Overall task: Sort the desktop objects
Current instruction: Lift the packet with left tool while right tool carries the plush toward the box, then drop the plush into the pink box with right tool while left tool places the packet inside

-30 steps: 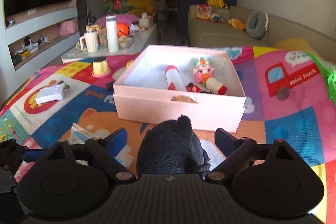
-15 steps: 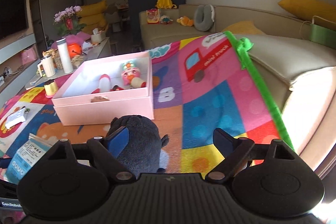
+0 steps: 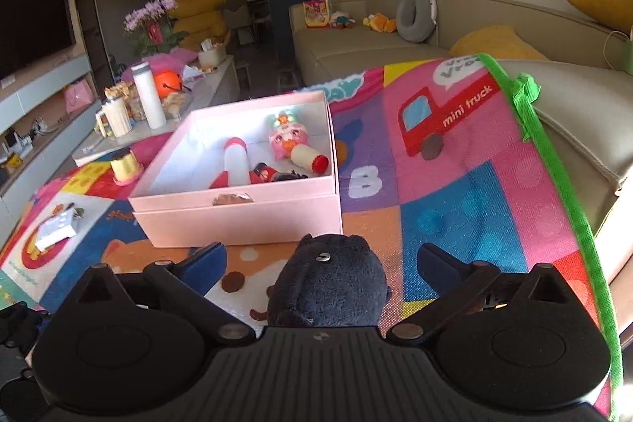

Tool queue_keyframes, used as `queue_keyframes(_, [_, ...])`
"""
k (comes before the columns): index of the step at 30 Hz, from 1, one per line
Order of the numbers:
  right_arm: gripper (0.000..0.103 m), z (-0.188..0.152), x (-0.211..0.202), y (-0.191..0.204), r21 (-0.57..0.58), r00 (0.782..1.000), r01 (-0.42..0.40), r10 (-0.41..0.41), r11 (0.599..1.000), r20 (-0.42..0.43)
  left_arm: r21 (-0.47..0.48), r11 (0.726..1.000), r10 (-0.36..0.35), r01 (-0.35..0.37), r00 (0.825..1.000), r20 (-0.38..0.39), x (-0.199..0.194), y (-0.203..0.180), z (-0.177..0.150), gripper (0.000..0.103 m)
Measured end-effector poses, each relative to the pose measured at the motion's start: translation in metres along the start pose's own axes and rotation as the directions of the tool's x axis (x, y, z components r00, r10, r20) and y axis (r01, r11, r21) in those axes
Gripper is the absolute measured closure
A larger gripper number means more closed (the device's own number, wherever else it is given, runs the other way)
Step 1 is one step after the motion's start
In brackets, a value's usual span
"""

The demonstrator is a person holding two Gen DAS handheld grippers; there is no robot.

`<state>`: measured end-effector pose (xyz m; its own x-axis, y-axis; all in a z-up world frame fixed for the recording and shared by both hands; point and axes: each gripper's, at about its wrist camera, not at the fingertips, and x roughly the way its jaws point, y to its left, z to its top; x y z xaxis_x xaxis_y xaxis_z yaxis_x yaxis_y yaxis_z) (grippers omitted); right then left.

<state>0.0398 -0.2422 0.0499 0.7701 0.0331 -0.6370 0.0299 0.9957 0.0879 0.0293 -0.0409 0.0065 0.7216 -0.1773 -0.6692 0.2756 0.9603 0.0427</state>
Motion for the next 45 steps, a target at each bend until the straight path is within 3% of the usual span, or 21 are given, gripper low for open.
queue_keyframes(3, [0.005, -0.006, 0.02, -0.004, 0.026, 0.996, 0.008, -0.006, 1.0, -0.086, 0.028, 1.0, 0.0, 0.0, 1.0, 0.005, -0.006, -0.004, -0.002, 0.037])
queue_keyframes(4, [0.019, -0.008, 0.023, -0.006, 0.035, 0.994, 0.008, -0.004, 0.999, -0.105, 0.039, 0.999, -0.003, 0.003, 1.0, 0.008, -0.009, -0.007, -0.003, 0.038])
queue_keyframes(6, [0.035, -0.012, 0.022, -0.011, 0.052, 0.989, -0.019, 0.026, 0.998, -0.142, 0.053, 0.998, -0.024, 0.023, 1.0, 0.009, -0.014, -0.011, -0.005, 0.04])
queue_keyframes(15, [0.038, -0.019, -0.045, -0.016, 0.04, 0.981, -0.11, 0.115, 0.993, -0.153, 0.079, 0.994, -0.076, 0.071, 0.995, 0.066, -0.051, -0.023, -0.005, 0.041])
queue_keyframes(19, [0.038, -0.007, -0.087, -0.008, -0.009, 0.981, -0.175, 0.174, 0.985, -0.09, 0.097, 0.992, -0.097, 0.084, 0.986, 0.137, -0.073, -0.022, 0.01, 0.041])
queue_keyframes(23, [0.038, 0.026, -0.123, -0.002, -0.071, 0.981, -0.181, 0.185, 0.981, 0.058, 0.106, 0.994, -0.064, 0.038, 0.966, 0.249, -0.079, -0.015, 0.05, 0.042])
queue_keyframes(26, [0.038, 0.058, -0.138, -0.003, -0.079, 0.968, -0.162, 0.174, 0.984, 0.182, 0.062, 0.998, -0.04, 0.021, 0.943, 0.33, -0.065, -0.006, 0.092, 0.042])
queue_keyframes(30, [0.038, 0.1, -0.13, -0.004, -0.073, 0.952, -0.117, 0.133, 0.99, 0.276, -0.017, 0.998, -0.056, 0.068, 0.92, 0.388, -0.029, 0.004, 0.147, 0.04])
queue_keyframes(33, [0.038, 0.13, -0.113, -0.003, -0.05, 0.946, -0.128, 0.137, 0.991, 0.295, -0.052, 0.991, -0.093, 0.121, 0.923, 0.374, 0.004, 0.017, 0.174, 0.015])
queue_keyframes(37, [0.038, 0.164, -0.084, 0.005, -0.046, 0.94, -0.184, 0.19, 0.982, 0.282, -0.089, 0.991, -0.061, 0.102, 0.921, 0.384, 0.002, 0.045, 0.151, 0.005])
queue_keyframes(41, [0.038, 0.184, -0.043, 0.024, -0.043, 0.941, -0.214, 0.218, 0.976, 0.257, -0.102, 0.993, -0.021, 0.057, 0.947, 0.322, -0.002, 0.063, 0.098, 0.003])
queue_keyframes(45, [0.038, 0.192, 0.003, 0.044, 0.005, 0.942, -0.29, 0.285, 0.957, 0.175, -0.136, 0.99, -0.008, 0.041, 0.972, 0.234, 0.002, 0.076, 0.048, 0.003])
